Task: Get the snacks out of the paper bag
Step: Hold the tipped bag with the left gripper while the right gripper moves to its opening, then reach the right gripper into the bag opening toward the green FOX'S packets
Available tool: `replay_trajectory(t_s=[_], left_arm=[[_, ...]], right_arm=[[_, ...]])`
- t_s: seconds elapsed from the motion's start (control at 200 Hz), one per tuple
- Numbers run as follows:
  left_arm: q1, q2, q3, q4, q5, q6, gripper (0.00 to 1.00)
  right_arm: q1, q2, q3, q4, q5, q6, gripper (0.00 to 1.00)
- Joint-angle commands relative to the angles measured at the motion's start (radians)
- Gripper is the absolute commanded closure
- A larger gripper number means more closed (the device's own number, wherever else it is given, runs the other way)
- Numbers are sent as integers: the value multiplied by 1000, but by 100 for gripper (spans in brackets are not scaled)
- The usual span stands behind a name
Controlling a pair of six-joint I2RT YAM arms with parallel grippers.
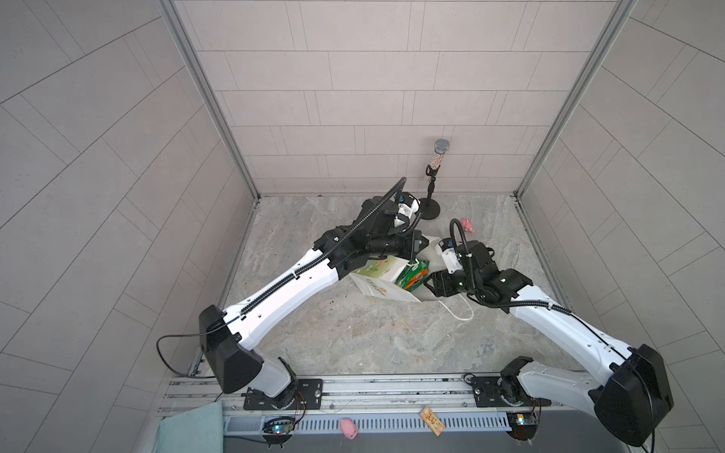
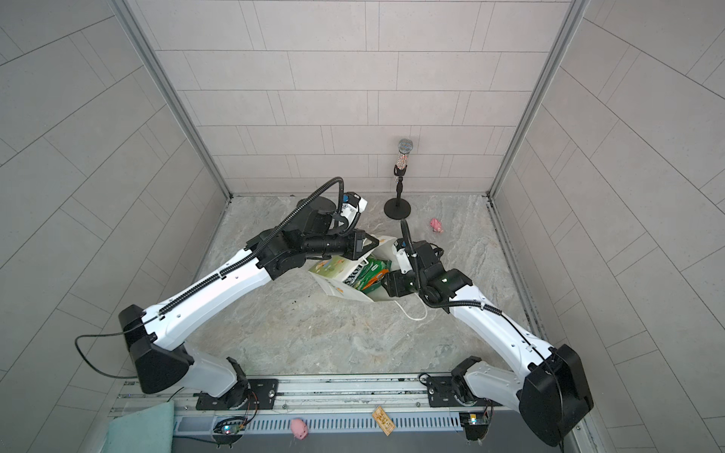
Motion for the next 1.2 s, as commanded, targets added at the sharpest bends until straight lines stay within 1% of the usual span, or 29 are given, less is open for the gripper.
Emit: replay_trajectory(t_s=[0.0,0.115,0.235,0.395,0.42,0.495,0.55,0.655,0.785,0.946,1.061,1.196], left_arm=[[-29,-29,-30,62,-9,-46,100],[-42,-20,-51,78,-28,-47,100],[-42,-7,-67,91,-37,-48,100],[-42,-11,-85,116,-51,-52,100],[-42,-11,-85,116,-55,-52,100],[-42,-13,-87,118,-71,-50,100],[-42,-15,-90,120,-88,-49,100],[-42,-17,-93,122,-121,-50,100],[-42,-24,-106,139,-150,-50,100],[-42,-24,-113,152,-170,-56,100],[-42,-25,-114,157,-181,-56,100],[-42,-29,-116,162,-188,-57,100]], right_arm=[[5,-45,-24,11,90,-5,28],[6,-82,-53,32,106,23,28],[4,-128,-101,94,87,124,30],[5,-185,-188,260,12,302,44],[5,-195,-230,291,-2,328,44],[12,-218,-268,354,-28,390,47],[22,-235,-281,378,-40,408,49],[47,-256,-293,367,-38,413,49],[74,-247,-319,407,-48,440,50],[125,-215,-329,444,-22,460,51],[151,-195,-346,481,9,479,55],[173,-174,-381,519,105,569,60]])
